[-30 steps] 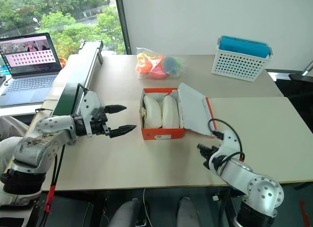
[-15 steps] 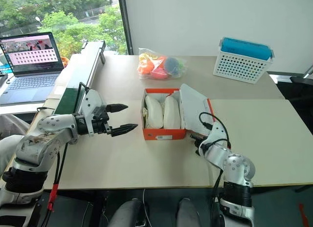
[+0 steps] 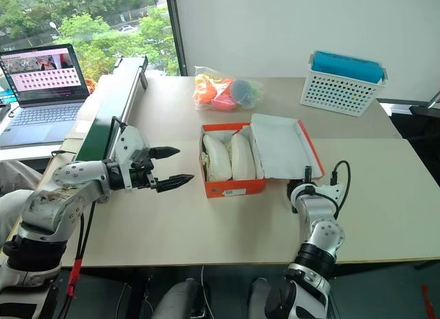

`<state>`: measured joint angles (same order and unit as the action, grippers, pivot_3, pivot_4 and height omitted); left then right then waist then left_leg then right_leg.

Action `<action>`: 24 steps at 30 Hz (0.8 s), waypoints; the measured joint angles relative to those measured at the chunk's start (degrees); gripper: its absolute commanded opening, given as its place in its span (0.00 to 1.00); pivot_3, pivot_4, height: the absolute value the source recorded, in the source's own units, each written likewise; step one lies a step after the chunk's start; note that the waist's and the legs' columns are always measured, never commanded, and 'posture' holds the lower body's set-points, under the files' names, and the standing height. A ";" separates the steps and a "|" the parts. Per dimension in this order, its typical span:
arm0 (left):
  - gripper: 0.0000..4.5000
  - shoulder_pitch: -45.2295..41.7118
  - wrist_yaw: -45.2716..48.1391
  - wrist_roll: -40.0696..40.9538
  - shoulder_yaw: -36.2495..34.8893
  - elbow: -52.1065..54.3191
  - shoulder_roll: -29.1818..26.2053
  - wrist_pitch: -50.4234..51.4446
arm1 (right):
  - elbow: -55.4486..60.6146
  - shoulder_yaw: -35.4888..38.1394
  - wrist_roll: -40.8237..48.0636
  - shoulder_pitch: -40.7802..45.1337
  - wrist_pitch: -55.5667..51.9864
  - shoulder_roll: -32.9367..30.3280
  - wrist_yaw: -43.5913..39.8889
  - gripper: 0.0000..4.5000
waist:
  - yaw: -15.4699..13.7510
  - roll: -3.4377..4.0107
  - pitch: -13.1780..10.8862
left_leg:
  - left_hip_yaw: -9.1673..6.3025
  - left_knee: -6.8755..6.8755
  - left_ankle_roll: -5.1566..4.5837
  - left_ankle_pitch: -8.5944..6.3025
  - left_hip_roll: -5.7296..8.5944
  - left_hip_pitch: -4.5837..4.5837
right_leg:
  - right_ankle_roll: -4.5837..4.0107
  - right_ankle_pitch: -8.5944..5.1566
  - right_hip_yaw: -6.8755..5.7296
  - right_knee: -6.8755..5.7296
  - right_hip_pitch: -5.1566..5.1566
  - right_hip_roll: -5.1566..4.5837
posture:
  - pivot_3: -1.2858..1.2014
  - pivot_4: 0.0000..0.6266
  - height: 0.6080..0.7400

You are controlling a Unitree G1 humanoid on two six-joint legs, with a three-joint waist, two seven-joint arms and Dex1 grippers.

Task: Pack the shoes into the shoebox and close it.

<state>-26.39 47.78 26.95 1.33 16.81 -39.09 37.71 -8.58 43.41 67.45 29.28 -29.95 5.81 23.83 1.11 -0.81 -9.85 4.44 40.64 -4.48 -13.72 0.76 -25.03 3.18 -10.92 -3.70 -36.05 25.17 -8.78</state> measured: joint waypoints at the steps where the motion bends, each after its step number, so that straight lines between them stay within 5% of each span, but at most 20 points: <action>1: 1.00 -0.09 0.00 0.00 0.00 -0.01 0.02 0.00 | 0.78 -0.61 0.16 0.00 1.07 -0.01 -2.06 0.01 | 0.02 0.04 -0.03 | 0.00 0.00 -0.11 -0.06 0.00 0.00 | -0.01 0.00 0.00 -0.02 0.01 0.00 | 0.52 0.24 0.69; 7: 1.00 -1.03 -0.25 0.00 0.11 -0.07 0.65 0.09 | 12.62 -12.18 -5.13 -2.07 2.83 -3.16 -14.03 0.01 | 0.31 0.29 -0.17 | 0.00 -0.03 -0.22 -0.13 -0.01 -0.01 | -0.01 0.00 0.03 -0.05 0.09 0.02 | 0.52 0.24 0.69; 17: 1.00 -1.02 -2.24 0.01 0.16 0.24 1.36 1.37 | 35.79 -41.32 -11.43 -9.14 -15.77 -30.28 -35.64 0.01 | -0.33 0.27 -0.18 | 0.01 0.02 -0.36 -0.22 -0.09 -0.01 | -0.03 0.00 -0.01 0.04 0.01 0.02 | 0.52 0.24 0.69; 19: 1.00 -1.05 -2.54 0.00 0.15 0.27 1.55 1.45 | 36.20 -47.04 -15.25 -6.76 -17.90 -34.97 -39.39 0.01 | -0.28 0.23 -0.18 | 0.01 0.02 -0.40 -0.25 -0.11 -0.01 | -0.04 -0.01 -0.02 0.09 0.01 0.02 | 0.52 0.24 0.69; 24: 1.00 -0.65 -3.27 0.05 0.01 0.93 2.04 1.90 | 16.59 -53.22 -28.17 6.58 -17.86 -32.58 -38.90 0.01 | -0.31 0.15 -0.20 | 0.07 0.11 -0.20 -0.13 -0.16 -0.04 | -0.12 0.04 -0.02 0.07 0.01 0.08 | 0.52 0.24 0.69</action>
<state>-27.04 44.51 27.00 1.34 17.74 -37.05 39.60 8.01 -9.82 39.29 35.86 -47.80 -26.77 -15.06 0.80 -0.65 -10.05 4.52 40.75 -4.68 -13.84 0.60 -25.07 3.06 -10.87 -3.71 -35.98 25.18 -8.70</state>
